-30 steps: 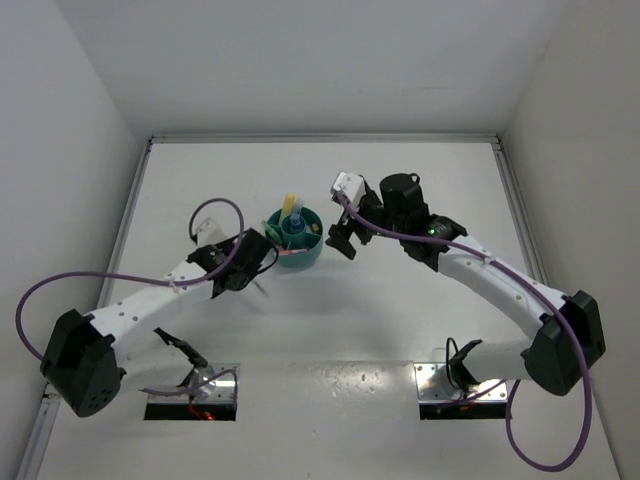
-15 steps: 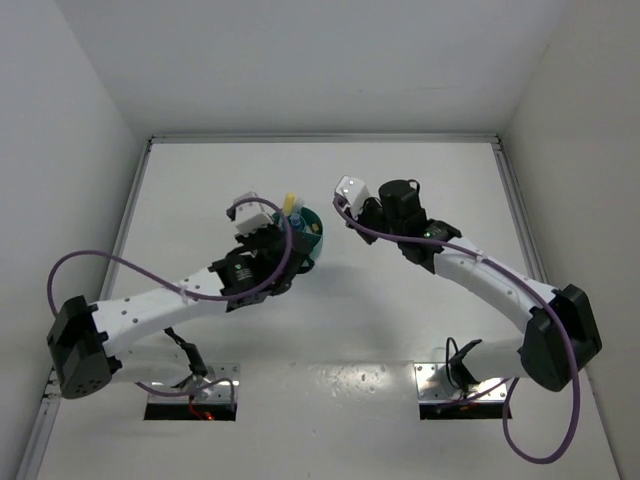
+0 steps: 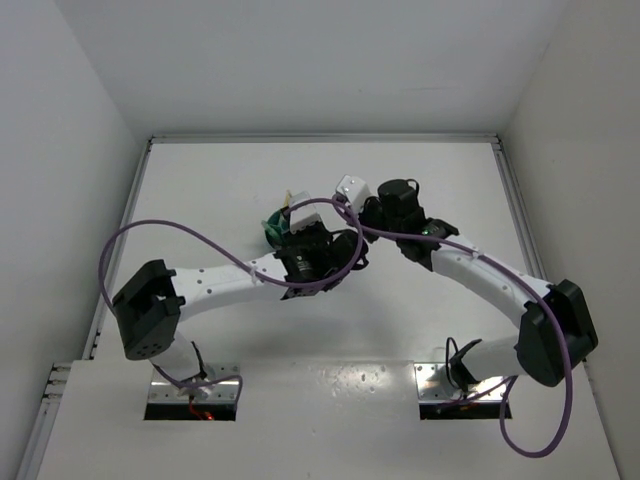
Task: Sort the stationery into containers
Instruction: Place the pen in the storage box.
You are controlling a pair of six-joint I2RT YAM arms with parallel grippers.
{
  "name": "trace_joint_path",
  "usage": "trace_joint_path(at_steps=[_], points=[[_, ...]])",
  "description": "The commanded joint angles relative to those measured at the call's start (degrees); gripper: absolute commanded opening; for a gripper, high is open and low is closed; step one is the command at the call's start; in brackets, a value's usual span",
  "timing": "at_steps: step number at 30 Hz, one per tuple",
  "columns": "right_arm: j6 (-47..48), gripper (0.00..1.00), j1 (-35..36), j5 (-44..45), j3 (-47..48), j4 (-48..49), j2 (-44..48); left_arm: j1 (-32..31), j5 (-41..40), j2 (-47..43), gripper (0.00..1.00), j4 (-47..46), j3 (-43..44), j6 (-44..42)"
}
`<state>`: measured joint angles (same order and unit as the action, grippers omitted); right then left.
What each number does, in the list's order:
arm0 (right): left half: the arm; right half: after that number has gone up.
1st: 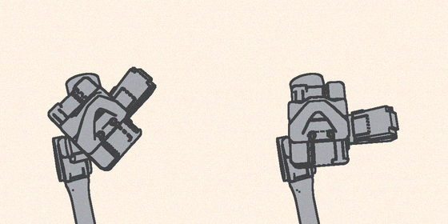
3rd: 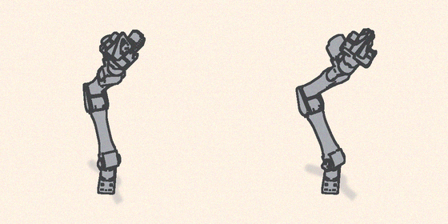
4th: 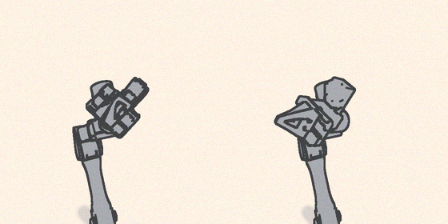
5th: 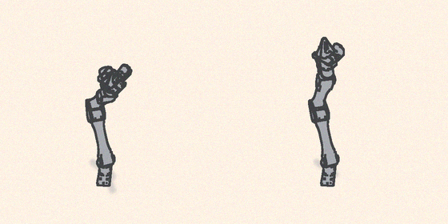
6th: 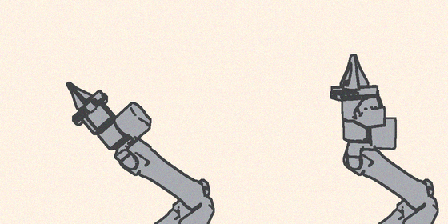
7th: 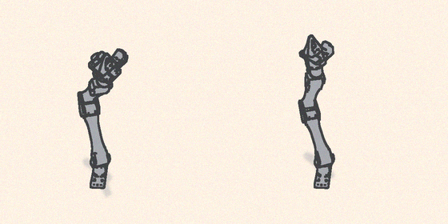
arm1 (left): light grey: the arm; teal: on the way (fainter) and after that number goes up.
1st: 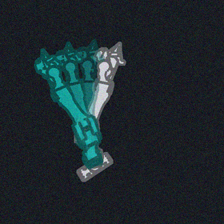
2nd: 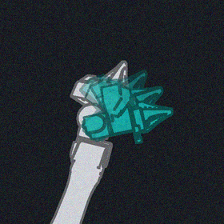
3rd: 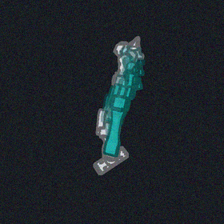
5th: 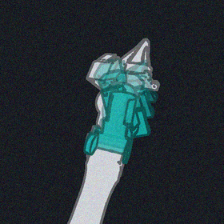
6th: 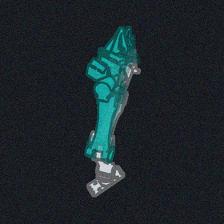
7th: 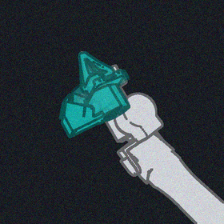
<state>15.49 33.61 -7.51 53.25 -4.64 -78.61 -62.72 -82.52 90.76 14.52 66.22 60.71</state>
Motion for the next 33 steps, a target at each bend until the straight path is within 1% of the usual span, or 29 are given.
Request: trace_joint_path(at_steps=[1, 3, 9, 10, 12, 13, 19, 22, 25, 26, 27, 28, 29, 30, 33], points=[[0.3, 0.03, -1.0, 4.1, 0.0, 3.6, 0.9, 2.3, -12.0, -0.1, 0.00, -0.5, -0.4, 2.0], [0.3, 0.03, -1.0, 6.3, 0.0, 3.6, 1.4, 4.3, -11.4, 1.2, 0.00, 1.0, -0.9, 3.8], [0.3, 0.03, -2.1, 7.0, 0.0, 4.2, 2.0, 6.6, -9.4, 4.9, 0.00, 5.9, -0.3, 9.6], [0.3, 0.03, -2.7, 7.6, 0.0, 4.7, 2.0, 7.1, -8.9, 5.7, 0.00, 8.3, 0.3, 12.2], [0.3, 0.03, -3.4, 8.1, 0.0, 4.7, 2.0, 7.1, -8.9, 6.6, 0.00, 10.6, 0.3, 14.7], [0.3, 0.03, -3.4, 8.1, 0.0, 5.3, 2.0, 7.1, -8.3, 7.5, 0.00, 13.0, 0.9, 17.3], [-0.2, 0.03, -4.4, 7.1, 0.0, 5.3, 2.0, 7.6, -8.3, 10.6, 0.00, 21.2, 2.2, 26.2], [-0.7, 0.03, -4.4, 6.5, 0.0, 5.3, 2.0, 7.6, -7.7, 11.9, 0.00, 26.9, 3.6, 32.2], [-0.7, 0.03, -5.0, 6.5, 0.0, 5.3, 1.4, 7.6, -7.1, 14.9, 0.00, 36.2, 6.0, 42.5], [-0.7, 0.03, -5.0, 6.0, 0.0, 4.7, 1.4, 7.6, -6.6, 16.0, 0.01, 45.9, 7.2, 52.9], [-0.7, 0.03, -5.0, 6.0, 0.0, 4.7, 1.4, 7.6, -6.6, 17.4, 0.03, 52.5, 8.6, 59.6], [-0.7, 0.03, -5.5, 6.0, 0.0, 4.7, 1.4, 7.6, -6.6, 21.1, 0.12, 59.8, 12.1, 67.1], [-1.2, 0.03, -5.5, 6.0, 0.0, 4.7, 1.4, 6.9, -7.2, 22.1, 0.16, 59.9, 13.1, 64.8], [-1.2, 0.03, -5.5, 6.0, 0.0, 4.7, 1.4, 6.4, -7.2, 22.1, 0.16, 59.9, 13.1, 64.8], [-1.2, 0.03, -5.5, 5.5, 0.0, 4.7, 0.9, 5.9, -7.2, 21.5, 0.23, 59.9, 11.8, 66.8]])
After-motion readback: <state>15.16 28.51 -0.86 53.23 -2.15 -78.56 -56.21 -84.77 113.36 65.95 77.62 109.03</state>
